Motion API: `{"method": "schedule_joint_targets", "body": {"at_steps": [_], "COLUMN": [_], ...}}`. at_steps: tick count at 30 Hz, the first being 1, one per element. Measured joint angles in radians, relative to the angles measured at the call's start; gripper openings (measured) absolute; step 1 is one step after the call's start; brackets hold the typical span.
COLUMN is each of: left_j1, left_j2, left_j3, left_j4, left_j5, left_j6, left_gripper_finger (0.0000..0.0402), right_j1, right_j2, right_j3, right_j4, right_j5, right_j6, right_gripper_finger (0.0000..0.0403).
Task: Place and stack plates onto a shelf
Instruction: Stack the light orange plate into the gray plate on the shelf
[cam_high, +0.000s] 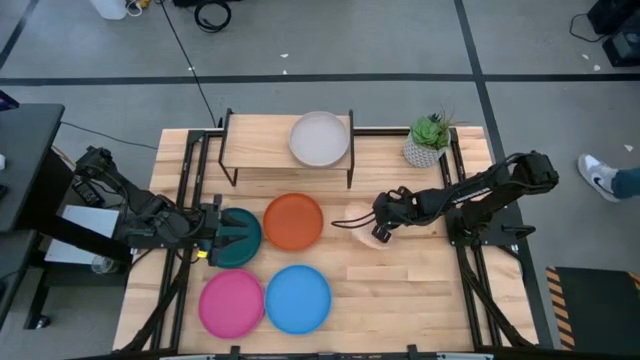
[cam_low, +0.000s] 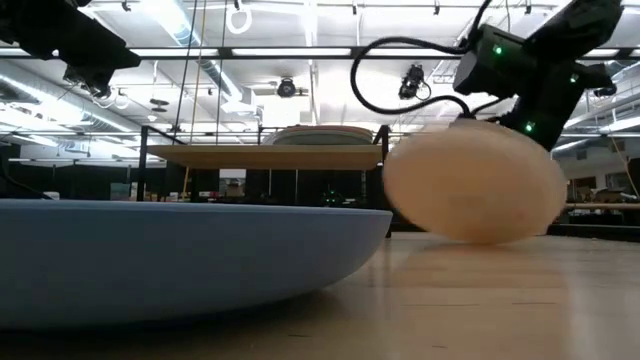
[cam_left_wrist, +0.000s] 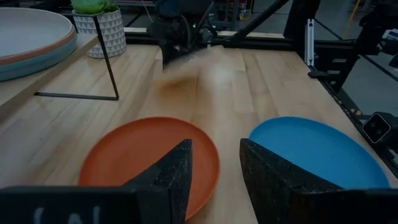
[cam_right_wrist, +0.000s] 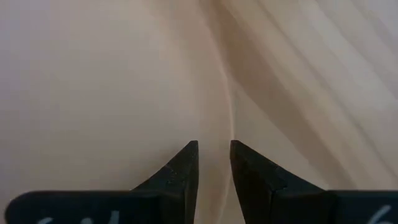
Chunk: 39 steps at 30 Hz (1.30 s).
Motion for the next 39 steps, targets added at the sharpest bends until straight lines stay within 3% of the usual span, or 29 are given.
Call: {"method": "schedule_joint_targets", "body": {"at_steps": [14,39], "left_j1": [0.0,0.0], "left_j2": [0.0,0.0], "left_j3": [0.0,0.0], "left_j4": [0.001,0.002], "left_j5": [0.0,0.0], "left_j6": [-0.009,-0.017], "left_gripper_finger": [0.0142,0.0142], "right_j1": [0.006,0.006], "right_j2": [-0.005,-0.019], "right_j3": [0.015,0.035], "right_j4": [0.054,0.047], "right_j5": [-0.038,-0.031], "right_j6": [0.003,-0.088], "right_gripper_finger": [0.0058,0.0054]}}
